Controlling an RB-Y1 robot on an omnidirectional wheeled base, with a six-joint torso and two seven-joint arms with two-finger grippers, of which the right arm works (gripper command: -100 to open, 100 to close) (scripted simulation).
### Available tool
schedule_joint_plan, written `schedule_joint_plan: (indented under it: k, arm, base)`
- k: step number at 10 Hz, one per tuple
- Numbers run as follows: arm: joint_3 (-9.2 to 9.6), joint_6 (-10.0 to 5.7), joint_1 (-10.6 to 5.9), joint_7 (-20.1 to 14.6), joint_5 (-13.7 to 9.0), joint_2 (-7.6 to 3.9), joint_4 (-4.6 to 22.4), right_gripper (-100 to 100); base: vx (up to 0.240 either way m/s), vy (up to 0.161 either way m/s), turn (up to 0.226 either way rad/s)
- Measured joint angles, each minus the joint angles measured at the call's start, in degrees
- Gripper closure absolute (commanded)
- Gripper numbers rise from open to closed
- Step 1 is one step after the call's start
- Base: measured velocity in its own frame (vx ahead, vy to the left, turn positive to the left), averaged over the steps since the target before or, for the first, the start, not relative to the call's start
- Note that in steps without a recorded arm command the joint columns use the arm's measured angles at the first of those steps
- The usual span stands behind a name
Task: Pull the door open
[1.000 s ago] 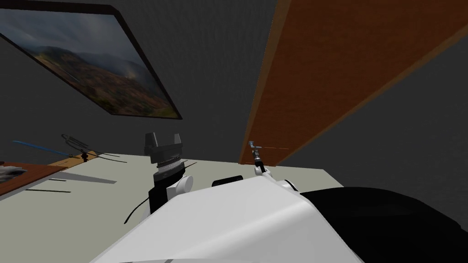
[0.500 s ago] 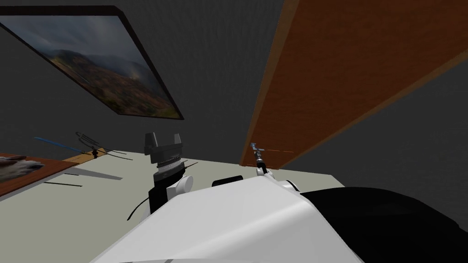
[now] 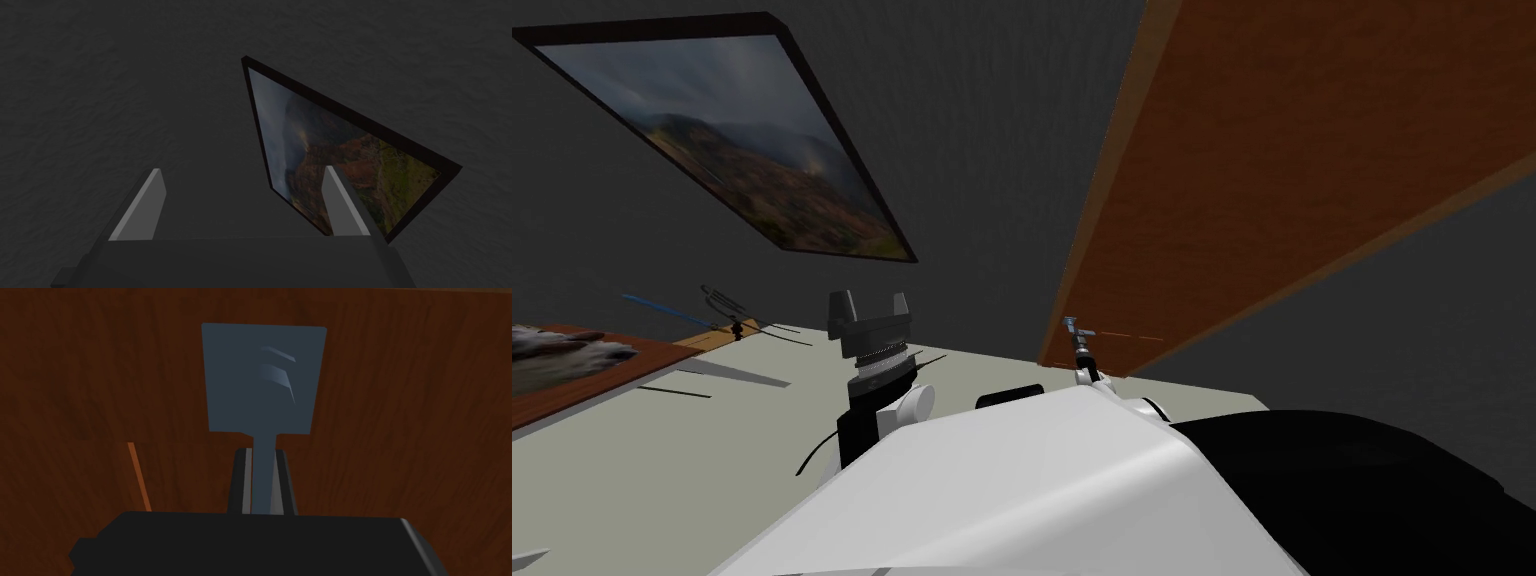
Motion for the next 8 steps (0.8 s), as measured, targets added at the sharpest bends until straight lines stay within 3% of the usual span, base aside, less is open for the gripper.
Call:
schedule_joint_plan:
  k: [3, 6, 7, 8]
  arm:
    - [0.00, 0.04, -0.01, 0.0, 0.0, 0.00, 0.1, 100]
    - [0.73, -0.16, 0.38, -0.9, 0.4, -0.60, -0.7, 100]
    - [1.25, -0.85, -0.01, -1.5, 0.8, -0.92, 0.4, 100]
    - [1.79, -0.95, 0.70, -2.1, 1.1, -1.18, -0.2, 100]
  base:
    - [0.000, 0.000, 0.000]
    - [-0.167, -0.048, 0.107]
    - [-0.200, -0.029, 0.105]
    - [-0.191, -0.015, 0.093]
